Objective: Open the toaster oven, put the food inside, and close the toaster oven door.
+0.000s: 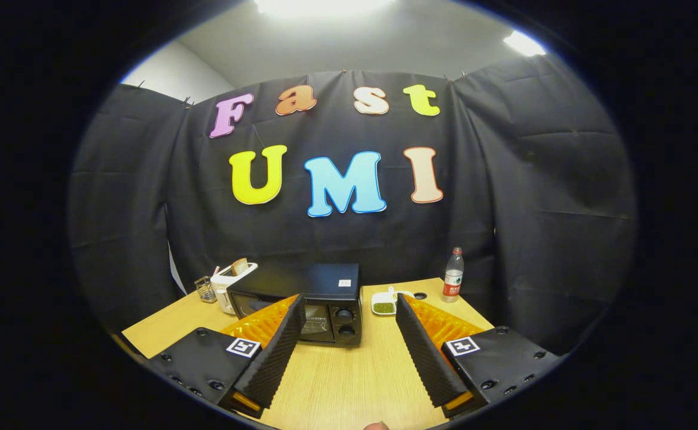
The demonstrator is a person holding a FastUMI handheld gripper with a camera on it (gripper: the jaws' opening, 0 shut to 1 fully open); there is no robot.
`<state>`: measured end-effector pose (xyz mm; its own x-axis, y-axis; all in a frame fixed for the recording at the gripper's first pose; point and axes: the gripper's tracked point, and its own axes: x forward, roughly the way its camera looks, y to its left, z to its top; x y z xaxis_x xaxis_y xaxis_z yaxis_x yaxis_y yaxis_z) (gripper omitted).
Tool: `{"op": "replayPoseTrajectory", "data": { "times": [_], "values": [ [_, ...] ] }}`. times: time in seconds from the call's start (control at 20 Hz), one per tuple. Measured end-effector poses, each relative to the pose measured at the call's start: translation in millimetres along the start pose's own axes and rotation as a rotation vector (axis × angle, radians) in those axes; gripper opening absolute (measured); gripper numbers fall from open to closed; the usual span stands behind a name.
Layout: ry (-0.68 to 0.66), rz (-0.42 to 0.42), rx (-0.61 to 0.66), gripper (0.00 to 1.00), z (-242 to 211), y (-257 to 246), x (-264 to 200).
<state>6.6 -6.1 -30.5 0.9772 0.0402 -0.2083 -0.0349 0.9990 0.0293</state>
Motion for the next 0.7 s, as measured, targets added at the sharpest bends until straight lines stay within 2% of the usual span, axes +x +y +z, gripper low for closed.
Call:
{"op": "replayPoseTrajectory", "data": {
  "times": [0.3, 0.7],
  "values": [
    [0.026, -0.022, 0.036, 0.97, -8, -8, 0],
    [-0.003, -0.043, 0.042, 0.97, -9, -17, -2]
  ]
}}
